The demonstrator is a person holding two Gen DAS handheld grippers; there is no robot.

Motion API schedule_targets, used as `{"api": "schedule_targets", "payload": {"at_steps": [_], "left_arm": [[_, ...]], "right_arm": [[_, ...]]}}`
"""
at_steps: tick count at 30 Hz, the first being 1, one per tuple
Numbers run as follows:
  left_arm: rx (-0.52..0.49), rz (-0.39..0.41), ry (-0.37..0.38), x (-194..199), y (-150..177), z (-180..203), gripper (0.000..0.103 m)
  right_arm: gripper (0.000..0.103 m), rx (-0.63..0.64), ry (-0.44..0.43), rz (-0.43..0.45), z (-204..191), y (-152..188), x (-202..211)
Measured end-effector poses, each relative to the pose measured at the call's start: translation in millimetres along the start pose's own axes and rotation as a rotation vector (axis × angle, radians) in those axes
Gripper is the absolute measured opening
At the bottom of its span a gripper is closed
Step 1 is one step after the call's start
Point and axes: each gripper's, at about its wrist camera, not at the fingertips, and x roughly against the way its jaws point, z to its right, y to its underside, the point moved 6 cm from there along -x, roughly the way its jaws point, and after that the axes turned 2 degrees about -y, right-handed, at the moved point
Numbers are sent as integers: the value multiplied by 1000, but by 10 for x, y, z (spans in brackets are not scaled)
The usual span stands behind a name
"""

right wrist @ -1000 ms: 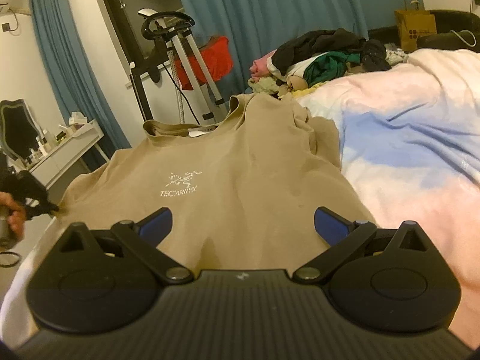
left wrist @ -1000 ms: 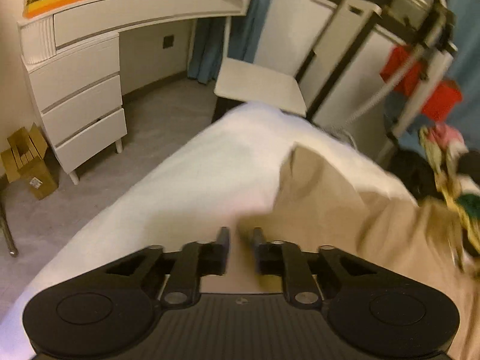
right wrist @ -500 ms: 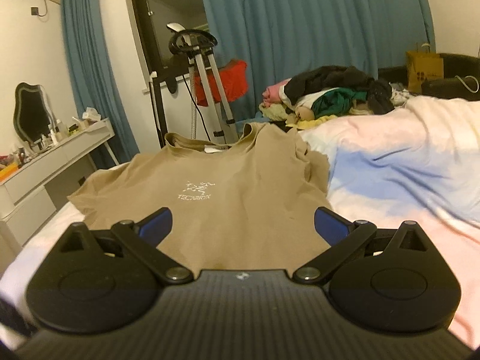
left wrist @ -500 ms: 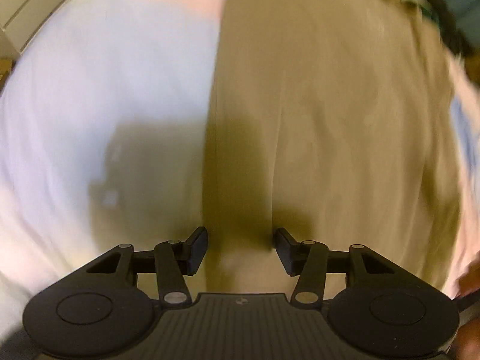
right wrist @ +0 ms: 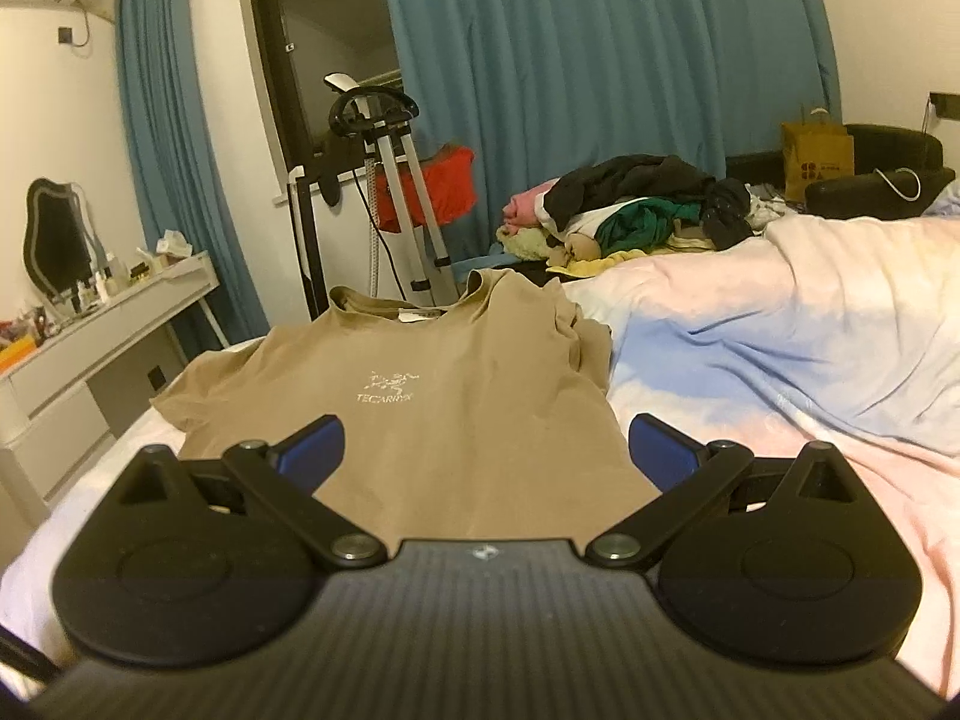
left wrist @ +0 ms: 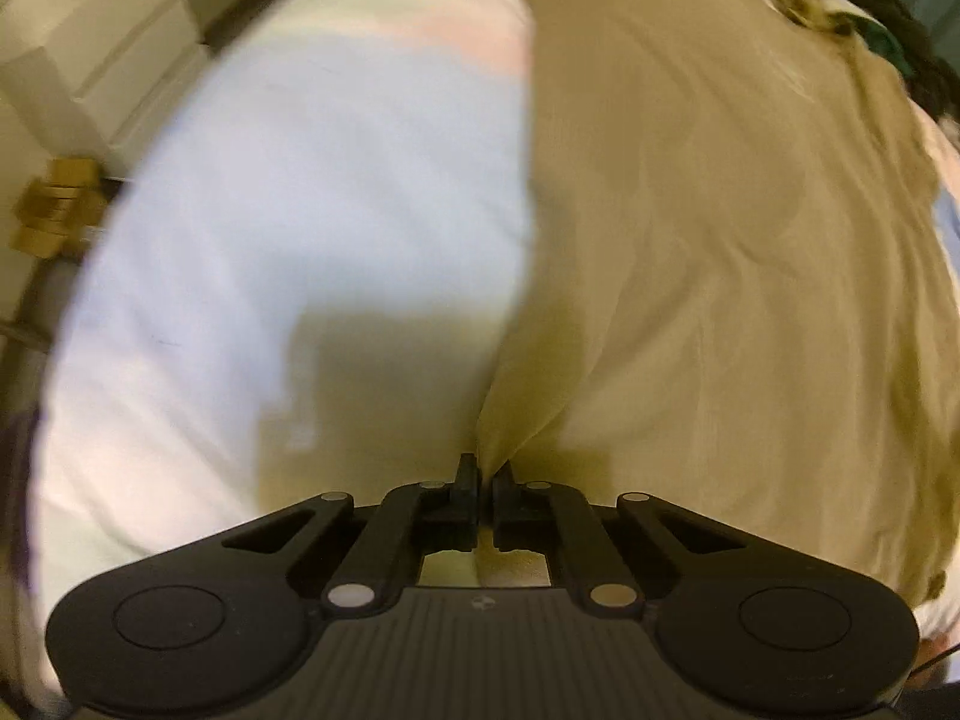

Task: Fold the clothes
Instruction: 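Release the T-shirt with the left gripper and lift away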

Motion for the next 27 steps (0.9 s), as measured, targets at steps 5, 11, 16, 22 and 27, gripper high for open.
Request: {"api": "schedule_targets", "payload": {"at_steps": [5,11,16,22,27], "left_arm": [[24,-36,-130,102,-28,-308,5],[-70,139,-89,402,-174,88,44],[-153,382,-17,785,-322,676,68],[-294,621,64,936,-495,1821,91],[-299,675,133,578,-500,2300,95]], "right_arm": [[103,11,-38,-4,-73,18,-29],[103,28,-64,-5,-140,25,-11],[103,3,-82,17,-157,-28,-13],[103,-20,-91,53,-107,-69,-29],[100,-72,-95,65,15,-96,-156]]}}
